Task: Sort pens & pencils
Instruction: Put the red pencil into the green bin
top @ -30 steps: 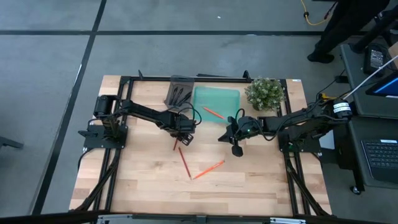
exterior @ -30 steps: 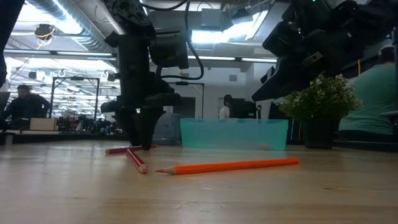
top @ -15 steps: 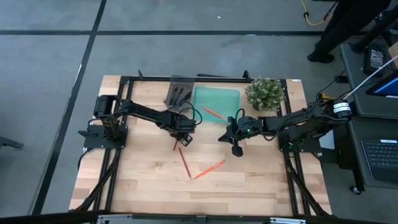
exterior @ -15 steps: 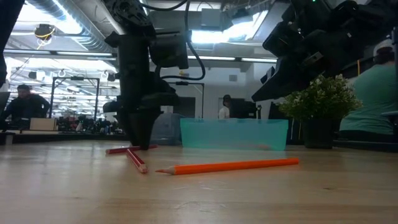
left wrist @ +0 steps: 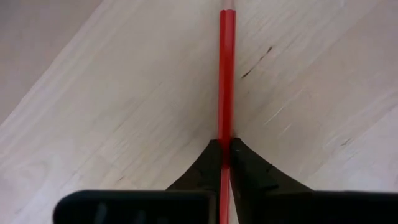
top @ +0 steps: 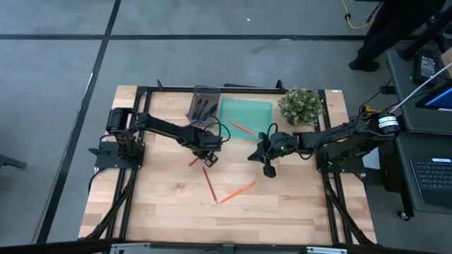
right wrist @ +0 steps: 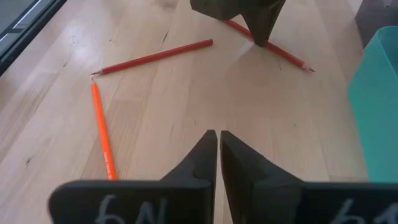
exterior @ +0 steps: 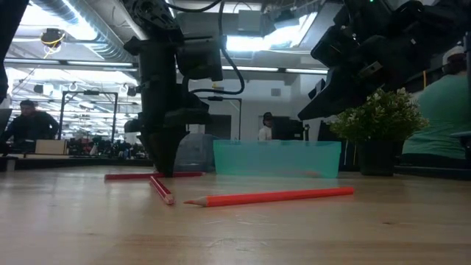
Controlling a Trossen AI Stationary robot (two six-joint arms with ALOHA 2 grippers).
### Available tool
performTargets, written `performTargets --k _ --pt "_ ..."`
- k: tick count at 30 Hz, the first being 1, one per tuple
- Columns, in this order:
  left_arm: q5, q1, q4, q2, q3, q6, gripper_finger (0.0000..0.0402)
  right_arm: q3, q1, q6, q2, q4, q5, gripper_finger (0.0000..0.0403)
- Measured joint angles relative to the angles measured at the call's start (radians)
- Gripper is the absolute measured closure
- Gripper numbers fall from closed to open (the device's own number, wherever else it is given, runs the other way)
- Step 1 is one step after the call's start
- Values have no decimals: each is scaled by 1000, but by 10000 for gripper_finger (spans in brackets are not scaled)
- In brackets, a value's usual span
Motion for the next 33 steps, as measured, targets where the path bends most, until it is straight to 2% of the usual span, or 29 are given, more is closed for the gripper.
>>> performTargets --k 22,26,33 --pt "-39 -2 80 -42 -12 198 386 0 0 0 0 -29 0 380" --pt "-62 -13 164 -42 -9 232 388 0 0 13 0 -40 0 380" --pt "-28 -27 294 -47 -8 336 389 0 0 30 0 -44 0 380"
